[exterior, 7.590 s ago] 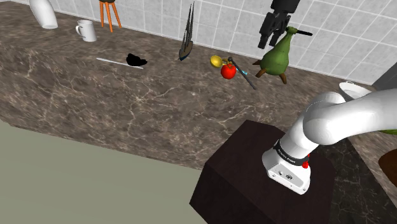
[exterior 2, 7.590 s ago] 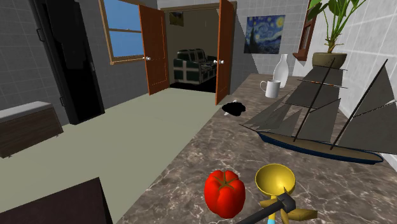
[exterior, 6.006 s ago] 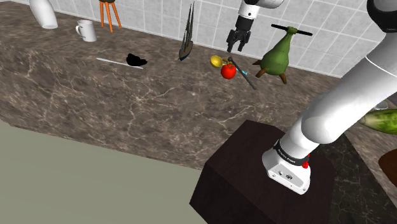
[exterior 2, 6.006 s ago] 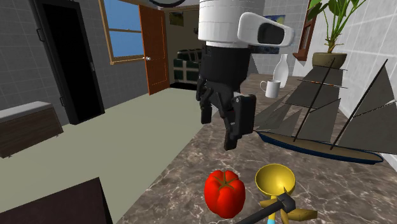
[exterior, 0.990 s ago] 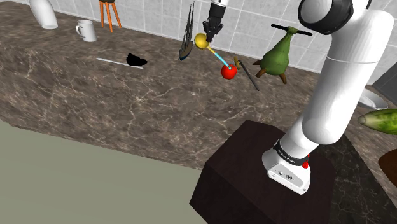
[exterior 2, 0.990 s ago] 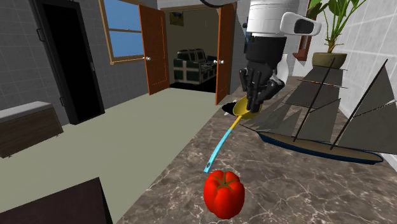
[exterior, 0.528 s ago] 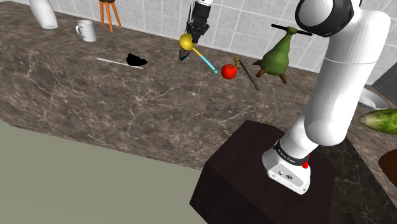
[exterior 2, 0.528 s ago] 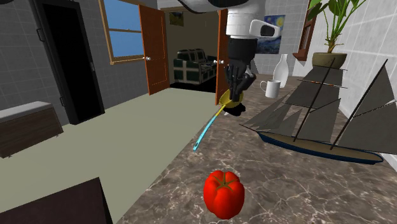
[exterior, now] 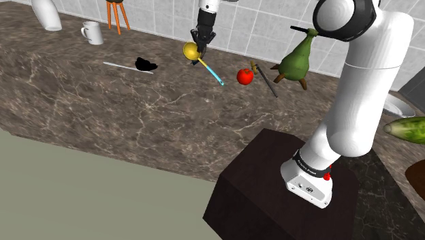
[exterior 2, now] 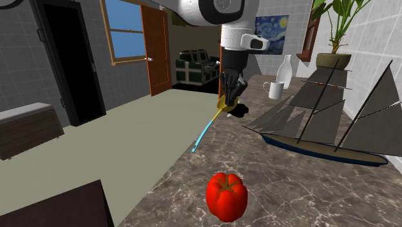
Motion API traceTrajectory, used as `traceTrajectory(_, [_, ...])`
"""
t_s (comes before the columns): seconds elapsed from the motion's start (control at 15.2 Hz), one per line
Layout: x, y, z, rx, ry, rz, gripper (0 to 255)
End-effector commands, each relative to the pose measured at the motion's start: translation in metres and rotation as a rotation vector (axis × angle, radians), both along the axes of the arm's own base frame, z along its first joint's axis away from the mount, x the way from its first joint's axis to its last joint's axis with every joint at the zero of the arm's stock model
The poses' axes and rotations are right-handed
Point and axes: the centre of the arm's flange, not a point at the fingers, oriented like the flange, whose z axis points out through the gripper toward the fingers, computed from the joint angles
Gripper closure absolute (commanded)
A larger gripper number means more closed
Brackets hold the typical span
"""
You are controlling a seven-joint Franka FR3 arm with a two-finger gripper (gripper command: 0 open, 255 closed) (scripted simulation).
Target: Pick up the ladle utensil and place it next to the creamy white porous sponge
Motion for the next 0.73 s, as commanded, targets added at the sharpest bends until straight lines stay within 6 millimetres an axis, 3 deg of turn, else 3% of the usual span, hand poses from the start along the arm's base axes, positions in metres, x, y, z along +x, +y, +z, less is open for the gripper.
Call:
traceTrajectory(0.0, [0.001,0.000,-0.009,0.000,-0.001,0.000,255])
traceTrajectory(0.66, [0.001,0.000,-0.062,0.000,-0.001,0.000,255])
